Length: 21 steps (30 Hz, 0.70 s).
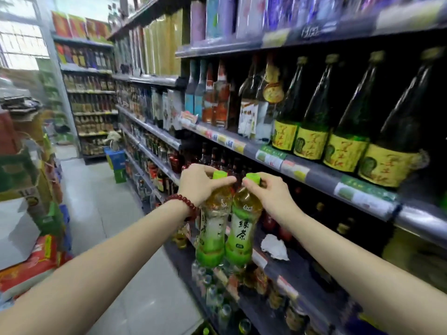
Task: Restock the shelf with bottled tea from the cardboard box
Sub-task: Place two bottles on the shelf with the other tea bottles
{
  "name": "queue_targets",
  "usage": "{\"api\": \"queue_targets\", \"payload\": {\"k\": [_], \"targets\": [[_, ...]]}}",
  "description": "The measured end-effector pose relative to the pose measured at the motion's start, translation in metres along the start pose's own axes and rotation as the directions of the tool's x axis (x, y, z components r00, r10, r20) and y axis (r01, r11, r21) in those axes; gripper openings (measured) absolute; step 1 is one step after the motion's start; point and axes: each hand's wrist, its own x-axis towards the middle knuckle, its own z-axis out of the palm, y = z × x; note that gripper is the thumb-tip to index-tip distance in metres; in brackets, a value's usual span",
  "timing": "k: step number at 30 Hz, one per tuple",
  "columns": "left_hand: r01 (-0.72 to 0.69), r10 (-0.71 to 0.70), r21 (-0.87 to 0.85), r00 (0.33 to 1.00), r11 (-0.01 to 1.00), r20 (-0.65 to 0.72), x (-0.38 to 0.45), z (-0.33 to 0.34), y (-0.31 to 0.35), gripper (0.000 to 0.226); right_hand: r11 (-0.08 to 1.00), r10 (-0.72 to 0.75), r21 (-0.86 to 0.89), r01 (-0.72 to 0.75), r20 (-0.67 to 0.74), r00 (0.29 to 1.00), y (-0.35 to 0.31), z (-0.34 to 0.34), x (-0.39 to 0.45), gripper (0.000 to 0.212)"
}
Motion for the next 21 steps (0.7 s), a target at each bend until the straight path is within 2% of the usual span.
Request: {"api": "queue_targets", "payload": {"k": [3,7,10,12,14,18,21], "targets": [[-0.110,0.110,-0.027,0.994,0.994,0.018,0.014,-0.004,0.036,0.047,0.999,-0.023,-0.041,0.020,-0.066,0.998,-0.026,-0.041,-0.005,0.032],[-0.244,0.247,-0.050,0.967,0.968,0.061,0.015,0.005,0.093,0.067,0.993,-0.016,-0.114,0.000,-0.139,0.990,-0.051,-0.099,-0.027,0.045],[-0.322,0.327,-0.062,0.939,0.945,0.104,0.006,0.017,0.140,0.061,0.986,-0.012,-0.167,-0.024,-0.212,0.977,-0.067,-0.145,-0.052,0.035],[-0.357,0.379,-0.165,0.916,0.919,0.133,-0.002,0.028,0.171,0.065,0.970,-0.026,-0.239,-0.036,-0.250,0.968,-0.077,-0.178,-0.071,0.029],[-0.395,0.429,-0.219,0.894,0.892,0.133,-0.010,0.041,0.202,0.058,0.962,-0.037,-0.271,-0.039,-0.272,0.962,-0.083,-0.210,-0.089,0.027],[-0.482,0.522,-0.264,0.847,0.835,0.104,-0.030,0.067,0.266,0.058,0.929,-0.035,-0.354,-0.113,-0.386,0.922,-0.091,-0.273,-0.124,0.039],[-0.539,0.595,-0.320,0.796,0.779,0.109,-0.044,0.088,0.311,0.059,0.877,-0.054,-0.442,-0.187,-0.478,0.877,-0.097,-0.313,-0.151,0.039]]}}
